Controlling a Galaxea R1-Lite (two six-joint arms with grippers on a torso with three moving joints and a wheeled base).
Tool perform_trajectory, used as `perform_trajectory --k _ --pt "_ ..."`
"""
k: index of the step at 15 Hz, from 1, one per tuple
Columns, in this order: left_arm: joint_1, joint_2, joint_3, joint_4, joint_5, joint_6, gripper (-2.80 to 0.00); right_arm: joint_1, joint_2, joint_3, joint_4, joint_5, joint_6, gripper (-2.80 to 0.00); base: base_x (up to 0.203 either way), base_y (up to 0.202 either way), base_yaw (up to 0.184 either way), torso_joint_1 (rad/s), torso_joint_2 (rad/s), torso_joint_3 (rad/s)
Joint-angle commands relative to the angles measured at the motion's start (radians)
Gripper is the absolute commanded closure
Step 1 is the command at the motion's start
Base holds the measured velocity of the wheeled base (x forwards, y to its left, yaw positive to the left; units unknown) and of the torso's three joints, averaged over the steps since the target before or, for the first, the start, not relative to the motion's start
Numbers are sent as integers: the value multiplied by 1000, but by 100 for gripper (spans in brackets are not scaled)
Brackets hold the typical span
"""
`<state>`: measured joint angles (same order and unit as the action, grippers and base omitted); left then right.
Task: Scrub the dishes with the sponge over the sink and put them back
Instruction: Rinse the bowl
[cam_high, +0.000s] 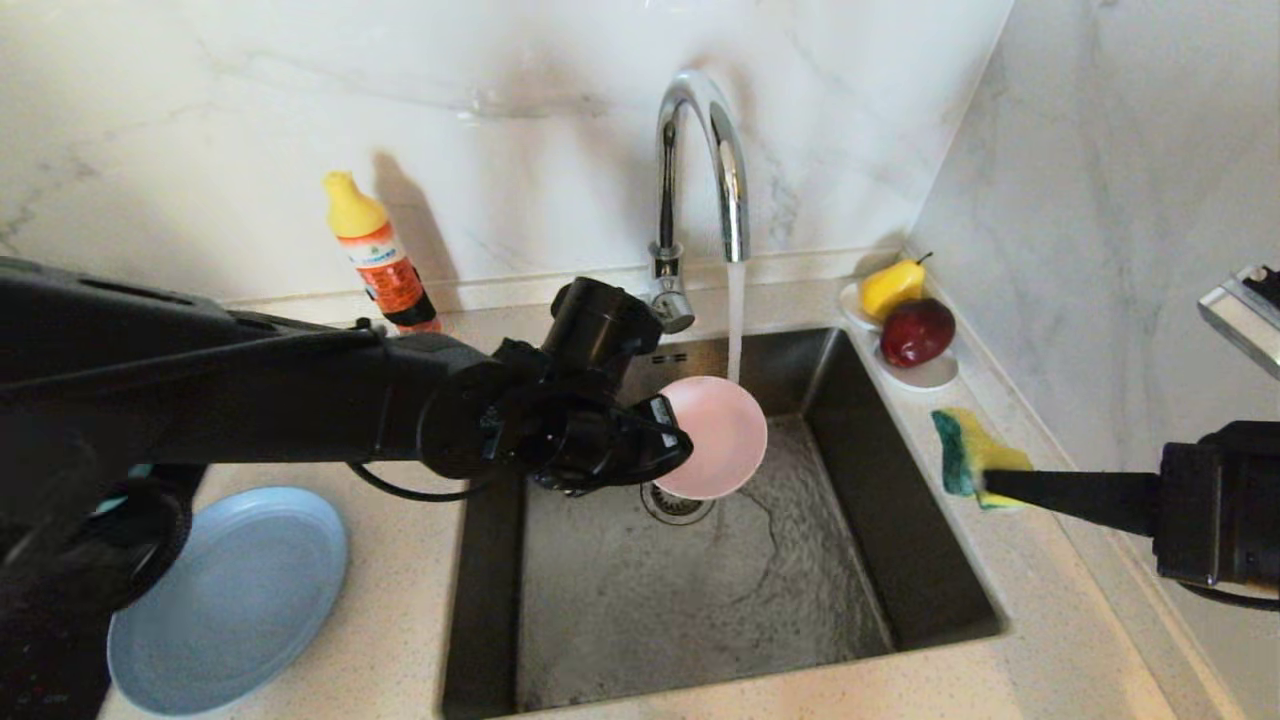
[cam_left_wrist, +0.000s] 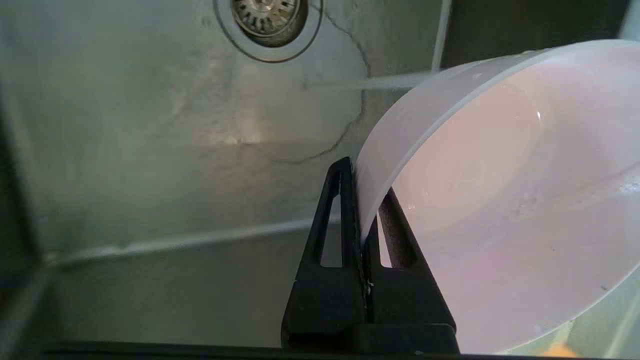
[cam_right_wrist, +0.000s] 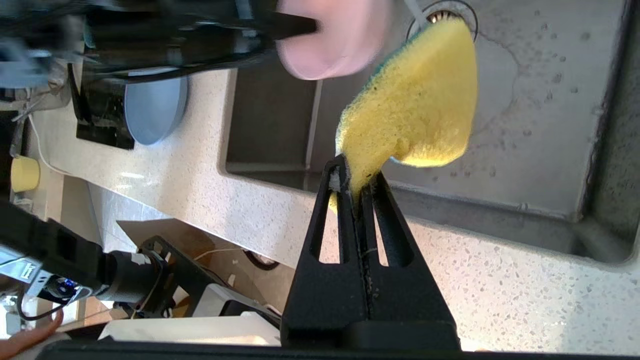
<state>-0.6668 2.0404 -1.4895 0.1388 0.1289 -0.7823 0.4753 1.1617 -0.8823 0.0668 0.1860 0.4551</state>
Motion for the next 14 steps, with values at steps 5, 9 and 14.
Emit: perform_trajectory --k 5,9,14 --pt "0 152 -141 5 2 -68 0 -26 11 5 -6 9 -1 0 0 0 0 0 0 0" --pt "0 179 -183 5 1 -98 0 -49 -2 6 -3 10 -1 0 0 0 0 0 0 0" --pt "0 175 -161 8 5 -120 0 -53 -7 3 -1 12 -1 0 0 0 0 0 0 0"
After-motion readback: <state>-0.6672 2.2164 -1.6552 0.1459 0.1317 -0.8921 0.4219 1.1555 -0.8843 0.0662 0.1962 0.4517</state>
